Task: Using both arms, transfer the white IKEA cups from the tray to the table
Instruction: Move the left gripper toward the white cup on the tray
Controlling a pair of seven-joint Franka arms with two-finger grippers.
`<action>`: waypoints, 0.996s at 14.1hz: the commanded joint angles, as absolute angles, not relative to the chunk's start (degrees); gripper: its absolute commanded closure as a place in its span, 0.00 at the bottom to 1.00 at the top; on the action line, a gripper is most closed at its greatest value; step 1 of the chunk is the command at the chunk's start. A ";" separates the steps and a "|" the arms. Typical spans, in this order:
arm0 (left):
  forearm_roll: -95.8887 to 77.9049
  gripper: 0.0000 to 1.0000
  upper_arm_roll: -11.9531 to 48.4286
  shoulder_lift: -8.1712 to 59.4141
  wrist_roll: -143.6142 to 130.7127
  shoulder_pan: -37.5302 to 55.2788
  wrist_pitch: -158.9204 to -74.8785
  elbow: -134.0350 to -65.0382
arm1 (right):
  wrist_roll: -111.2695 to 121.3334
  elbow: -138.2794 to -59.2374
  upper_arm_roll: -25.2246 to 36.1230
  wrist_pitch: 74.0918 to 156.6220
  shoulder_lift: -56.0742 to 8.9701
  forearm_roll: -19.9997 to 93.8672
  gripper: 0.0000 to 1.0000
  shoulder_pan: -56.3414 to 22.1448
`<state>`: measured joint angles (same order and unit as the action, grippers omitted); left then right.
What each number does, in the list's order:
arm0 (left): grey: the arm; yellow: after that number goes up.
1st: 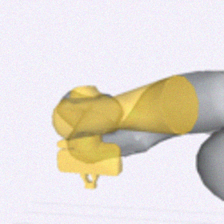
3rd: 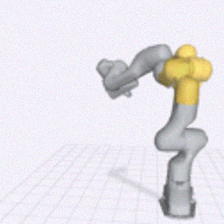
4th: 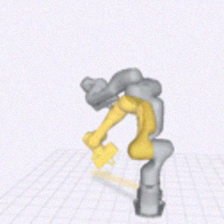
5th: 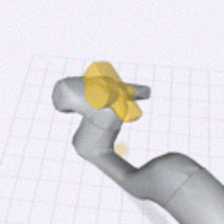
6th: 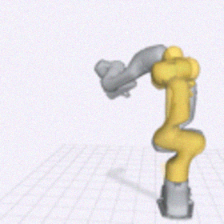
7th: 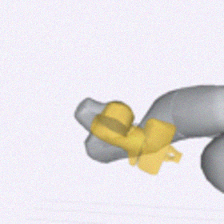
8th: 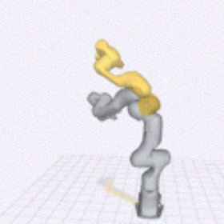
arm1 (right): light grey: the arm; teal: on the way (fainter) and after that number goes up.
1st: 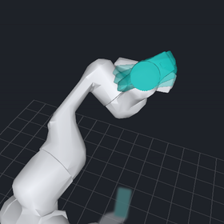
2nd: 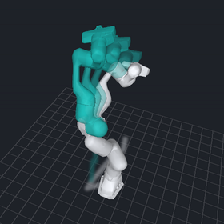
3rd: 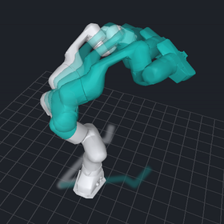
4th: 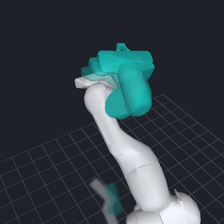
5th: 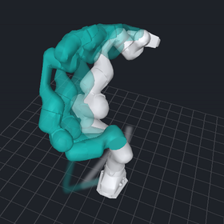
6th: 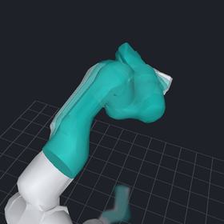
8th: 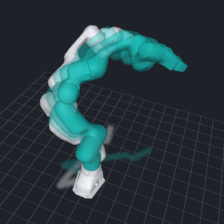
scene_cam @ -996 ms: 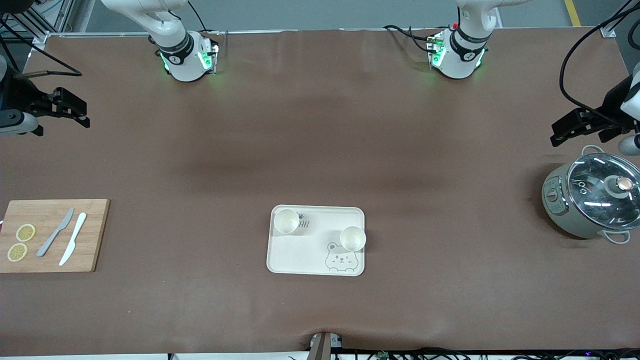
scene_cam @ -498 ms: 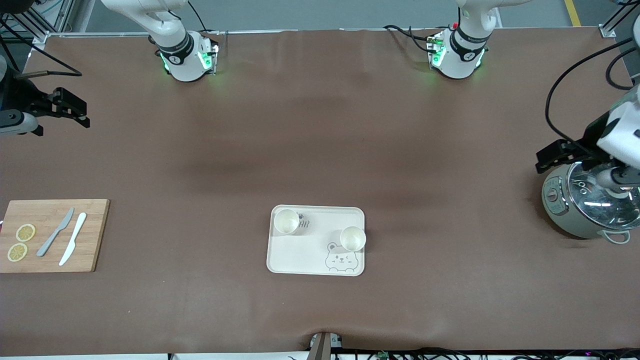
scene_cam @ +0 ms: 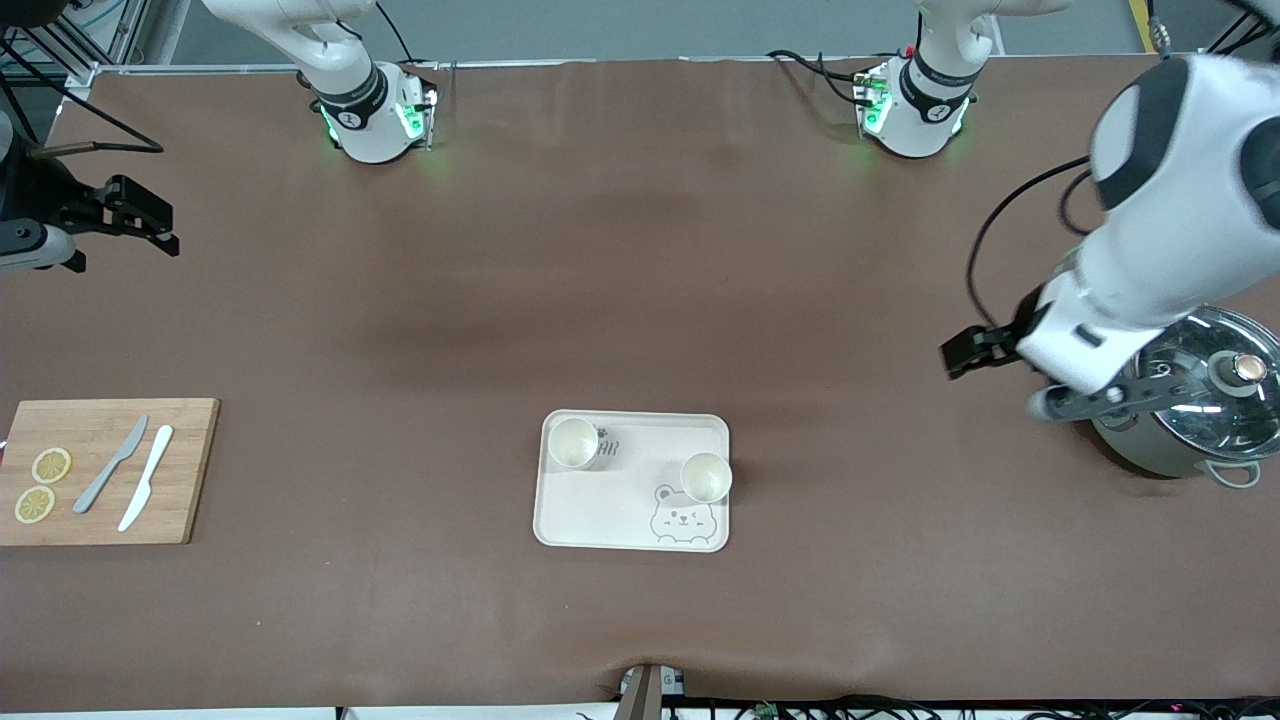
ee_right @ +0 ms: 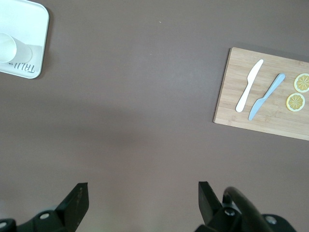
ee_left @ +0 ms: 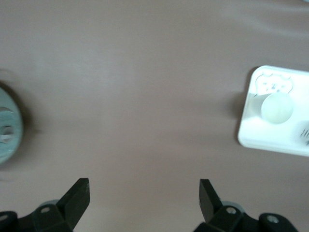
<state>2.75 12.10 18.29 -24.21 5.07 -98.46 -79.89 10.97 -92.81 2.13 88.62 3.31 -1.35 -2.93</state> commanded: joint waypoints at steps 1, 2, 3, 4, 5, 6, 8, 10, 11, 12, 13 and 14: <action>1.85 0.00 12.04 21.52 -29.60 8.25 -102.46 -78.31 | 10.72 -93.34 1.41 88.68 3.96 -1.32 0.00 -1.85; 1.67 0.00 12.04 22.58 -32.49 8.78 -104.31 -78.22 | 10.72 -93.43 1.41 88.59 3.96 -1.32 0.00 -1.93; 1.67 0.00 12.04 23.46 -35.22 9.92 -106.59 -78.22 | 10.72 -93.43 1.41 88.68 3.96 -1.32 0.00 -1.93; 1.67 0.00 12.04 24.51 -37.68 11.06 -108.35 -78.22 | 10.72 -93.43 1.41 88.68 3.96 -1.32 0.00 -1.85; 1.76 0.00 12.04 25.48 -40.23 11.86 -110.11 -78.22 | 10.72 -93.43 1.41 88.68 3.96 -1.32 0.00 -1.85; 1.76 0.00 12.04 26.36 -42.69 12.74 -111.69 -78.22 | 10.72 -93.34 1.41 88.59 3.96 -1.32 0.00 -1.93; 1.76 0.00 12.04 28.12 -46.48 14.41 -114.59 -78.22 | 10.72 -93.34 1.41 88.68 3.96 -1.32 0.00 -1.93; 1.76 0.00 12.04 29.96 -49.29 16.07 -117.58 -78.22 | 10.72 -93.34 1.41 88.60 3.96 -1.32 0.00 -1.93; 1.76 0.00 12.04 31.10 -50.79 16.61 -119.25 -78.22 | 10.72 -93.34 1.41 88.51 3.96 -1.32 0.00 -1.93; 1.76 0.00 12.04 32.33 -52.63 17.39 -121.44 -78.22 | 10.72 -93.34 1.41 88.59 3.96 -1.32 0.00 -1.93; 1.76 0.00 12.04 33.82 -53.95 17.84 -124.16 -78.22 | 10.72 -93.43 1.41 88.68 3.96 -1.32 0.00 -1.93; 1.84 0.00 11.95 35.23 -55.53 18.45 -127.06 -78.31 | 10.72 -93.43 1.41 88.68 3.96 -1.32 0.00 -1.85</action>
